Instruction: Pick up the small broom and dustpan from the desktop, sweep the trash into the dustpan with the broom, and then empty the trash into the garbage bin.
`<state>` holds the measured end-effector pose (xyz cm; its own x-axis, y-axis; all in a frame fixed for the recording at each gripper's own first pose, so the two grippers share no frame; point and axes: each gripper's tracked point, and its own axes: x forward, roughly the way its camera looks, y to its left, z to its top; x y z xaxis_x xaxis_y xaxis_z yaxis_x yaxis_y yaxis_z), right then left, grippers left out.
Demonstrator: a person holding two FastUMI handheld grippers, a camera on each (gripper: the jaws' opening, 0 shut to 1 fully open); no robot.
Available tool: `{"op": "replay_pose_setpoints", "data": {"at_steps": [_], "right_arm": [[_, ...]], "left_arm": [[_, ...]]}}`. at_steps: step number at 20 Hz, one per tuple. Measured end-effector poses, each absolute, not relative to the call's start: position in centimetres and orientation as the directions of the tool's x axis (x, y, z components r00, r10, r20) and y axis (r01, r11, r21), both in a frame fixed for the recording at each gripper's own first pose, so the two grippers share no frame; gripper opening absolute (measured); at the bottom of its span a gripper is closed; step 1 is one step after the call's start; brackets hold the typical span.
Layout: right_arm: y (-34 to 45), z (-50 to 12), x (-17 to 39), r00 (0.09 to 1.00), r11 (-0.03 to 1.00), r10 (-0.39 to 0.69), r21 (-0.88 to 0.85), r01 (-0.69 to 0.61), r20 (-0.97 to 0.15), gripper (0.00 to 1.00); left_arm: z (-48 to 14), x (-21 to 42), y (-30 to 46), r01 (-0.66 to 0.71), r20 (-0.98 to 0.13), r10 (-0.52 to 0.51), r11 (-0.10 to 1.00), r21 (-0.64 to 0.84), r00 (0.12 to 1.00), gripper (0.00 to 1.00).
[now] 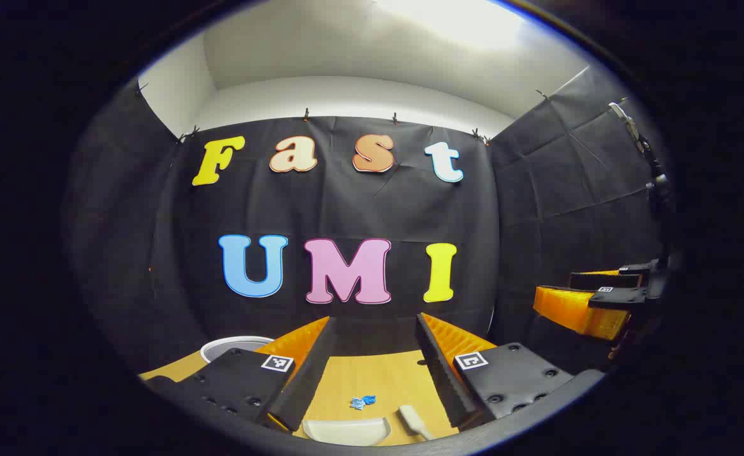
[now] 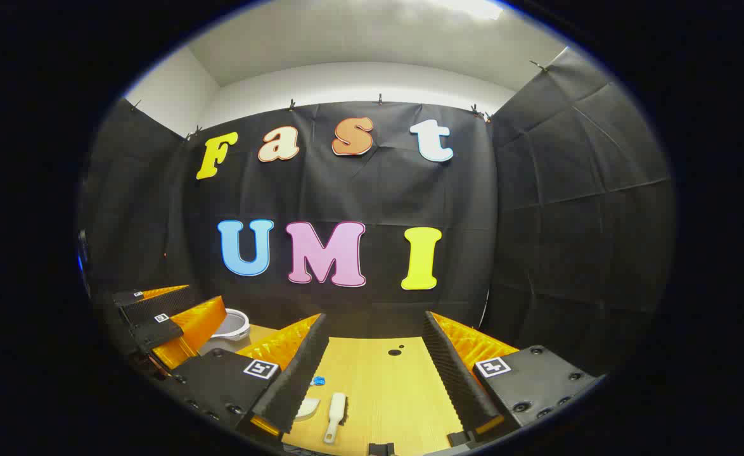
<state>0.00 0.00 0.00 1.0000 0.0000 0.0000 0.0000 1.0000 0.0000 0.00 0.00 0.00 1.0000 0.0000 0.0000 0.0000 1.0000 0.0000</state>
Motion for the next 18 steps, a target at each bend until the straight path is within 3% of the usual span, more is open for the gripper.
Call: {"op": "replay_pose_setpoints", "data": {"at_steps": [2, 7, 8, 10, 12, 13, 18], "right_arm": [[0.0, -0.1, -0.1, 1.0, 1.0, -0.003, 0.006, 0.003, 0.0, 0.92], [0.2, -0.1, -0.1, 1.0, 1.0, -0.013, 0.021, 0.013, -0.001, 0.96], [0.2, -0.3, -0.2, 1.0, 1.0, -0.012, 0.025, 0.012, -0.005, 0.92], [0.4, -0.2, -0.4, 1.0, 1.0, -0.01, 0.027, 0.01, -0.004, 0.96], [0.3, -0.1, -0.6, 1.0, 1.0, -0.014, 0.019, 0.014, 0.002, 0.96], [0.3, -0.2, -0.7, 1.0, 1.0, -0.019, 0.017, 0.019, 0.001, 0.92], [0.2, -0.4, -1.1, 1.0, 0.999, -0.03, 0.017, 0.03, -0.004, 0.92]], "left_arm": [[0.3, 0.1, -0.3, 0.012, 0.005, -0.012, 1.0, 0.012, 1.0, 0.75], [1.9, -0.3, -0.4, 0.03, 0.056, -0.03, 1.0, 0.002, 0.998, 0.75], [1.6, -0.2, -0.3, 0.026, 0.05, -0.027, 1.0, 0.004, 0.998, 0.75], [0.8, -0.2, 0.1, 0.014, 0.018, -0.014, 1.0, 0.002, 1.0, 0.75], [0.6, -0.5, 0.1, 0.015, 0.005, -0.015, 1.0, -0.011, 1.0, 0.75], [0.6, -0.6, 0.2, 0.011, -0.001, -0.011, 1.0, -0.011, 1.0, 0.75], [0.4, -1.1, 0.4, 0.002, -0.003, -0.002, 1.0, 0.012, 1.0, 0.75]]}}
